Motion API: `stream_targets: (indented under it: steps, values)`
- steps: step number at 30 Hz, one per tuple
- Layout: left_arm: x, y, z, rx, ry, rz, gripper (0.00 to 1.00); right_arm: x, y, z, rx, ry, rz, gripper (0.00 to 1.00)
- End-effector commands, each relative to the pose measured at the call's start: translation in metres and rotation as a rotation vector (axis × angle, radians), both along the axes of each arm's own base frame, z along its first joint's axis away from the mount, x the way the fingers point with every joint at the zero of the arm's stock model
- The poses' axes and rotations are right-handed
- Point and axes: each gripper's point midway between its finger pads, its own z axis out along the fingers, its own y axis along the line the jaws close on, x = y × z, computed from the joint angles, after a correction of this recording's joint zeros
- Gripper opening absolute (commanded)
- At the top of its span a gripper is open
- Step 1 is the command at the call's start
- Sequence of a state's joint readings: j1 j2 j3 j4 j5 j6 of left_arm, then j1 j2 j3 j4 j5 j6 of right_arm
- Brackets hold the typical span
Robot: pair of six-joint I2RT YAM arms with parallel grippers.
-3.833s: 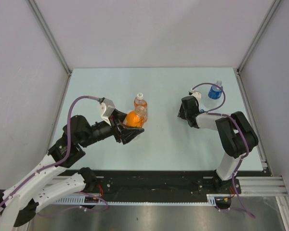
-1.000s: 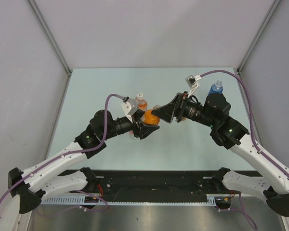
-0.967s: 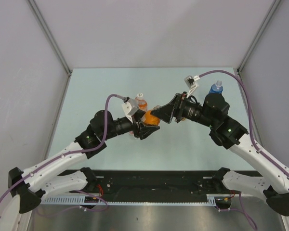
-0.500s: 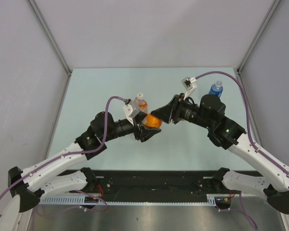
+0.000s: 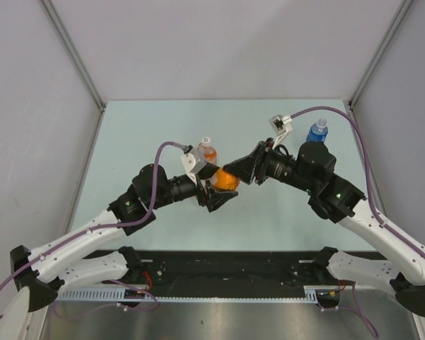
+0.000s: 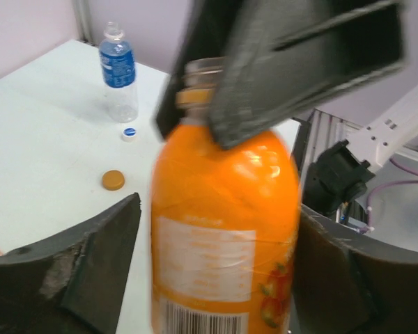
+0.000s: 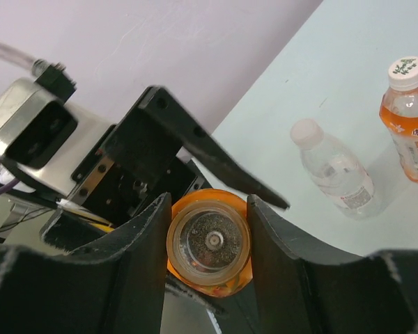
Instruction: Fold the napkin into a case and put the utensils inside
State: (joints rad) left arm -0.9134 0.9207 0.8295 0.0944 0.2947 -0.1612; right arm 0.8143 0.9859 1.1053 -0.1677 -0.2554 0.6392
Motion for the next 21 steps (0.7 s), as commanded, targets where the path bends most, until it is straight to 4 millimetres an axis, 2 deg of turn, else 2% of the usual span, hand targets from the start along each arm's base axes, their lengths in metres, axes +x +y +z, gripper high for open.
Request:
stream_targets:
  steps: [1,6,9,12,18,19,21]
  values:
    - [0.016,0.017,0.029,-0.036,-0.048,0.126,0.99,-0.009,-0.014,0.023,0.026,-0.093,-0.014,0.0]
    - [0.02,0.026,0.036,-0.048,-0.047,0.174,1.0,-0.007,-0.027,0.03,0.016,-0.114,-0.067,0.0]
    - [0.021,0.036,0.038,-0.018,-0.039,0.211,0.99,0.001,-0.043,0.039,0.005,-0.147,-0.15,0.0]
    - [0.018,0.05,0.038,0.009,-0.049,0.244,1.0,0.014,-0.063,0.047,-0.025,-0.185,-0.252,0.0]
    - [0.006,0.066,0.039,0.018,-0.067,0.241,1.0,0.038,-0.093,0.052,-0.053,-0.208,-0.392,0.0]
    - [0.007,0.07,0.039,0.021,-0.065,0.26,1.0,0.053,-0.111,0.051,-0.078,-0.21,-0.508,0.0]
    - [0.007,0.077,0.037,0.026,-0.06,0.283,1.0,0.066,-0.135,0.042,-0.164,-0.229,-0.637,0.0]
